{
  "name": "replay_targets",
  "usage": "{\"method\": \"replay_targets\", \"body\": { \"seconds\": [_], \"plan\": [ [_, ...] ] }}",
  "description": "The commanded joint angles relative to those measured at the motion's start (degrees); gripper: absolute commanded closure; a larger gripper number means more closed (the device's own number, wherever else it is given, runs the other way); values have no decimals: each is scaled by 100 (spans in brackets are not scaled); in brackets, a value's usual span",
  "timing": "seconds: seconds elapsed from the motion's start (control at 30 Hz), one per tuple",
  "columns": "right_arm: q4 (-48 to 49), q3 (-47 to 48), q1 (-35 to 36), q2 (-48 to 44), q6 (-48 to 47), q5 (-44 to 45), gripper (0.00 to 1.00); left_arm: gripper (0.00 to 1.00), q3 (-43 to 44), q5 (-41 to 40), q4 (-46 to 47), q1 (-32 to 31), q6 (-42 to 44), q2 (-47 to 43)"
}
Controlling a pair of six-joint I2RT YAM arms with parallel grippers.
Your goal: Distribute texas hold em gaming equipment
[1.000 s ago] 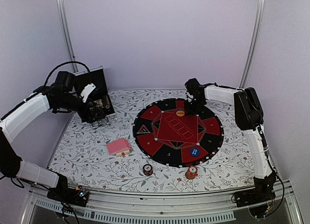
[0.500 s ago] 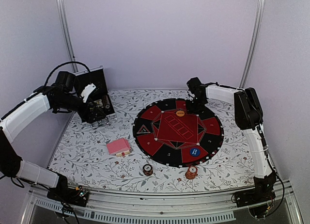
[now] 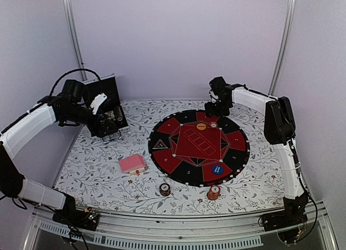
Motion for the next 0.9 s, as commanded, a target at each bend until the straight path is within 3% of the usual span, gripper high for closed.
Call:
{"method": "replay_targets", "body": {
  "seconds": [0.0, 0.23, 0.5, 0.7, 0.87],
  "plan": [
    [-170, -217, 106, -900, 26, 131, 28, 0, 130, 0, -18, -64, 16, -67],
    [-84, -2301, 971, -2540, 44, 153, 22, 0, 76, -51, -76, -64, 46, -163],
    [-354, -4981, 2397, -4658, 962, -150, 16, 0, 50, -65, -137, -64, 64, -219],
    [-861, -5669, 3395, -5406, 1676, -280, 10, 0, 43, -31, -155, -64, 3, -253],
    [-1113, -5851, 3782, -5506, 2008, -457, 8, 0, 20, -19, -157, -62, -32, -302]
  ]
}}
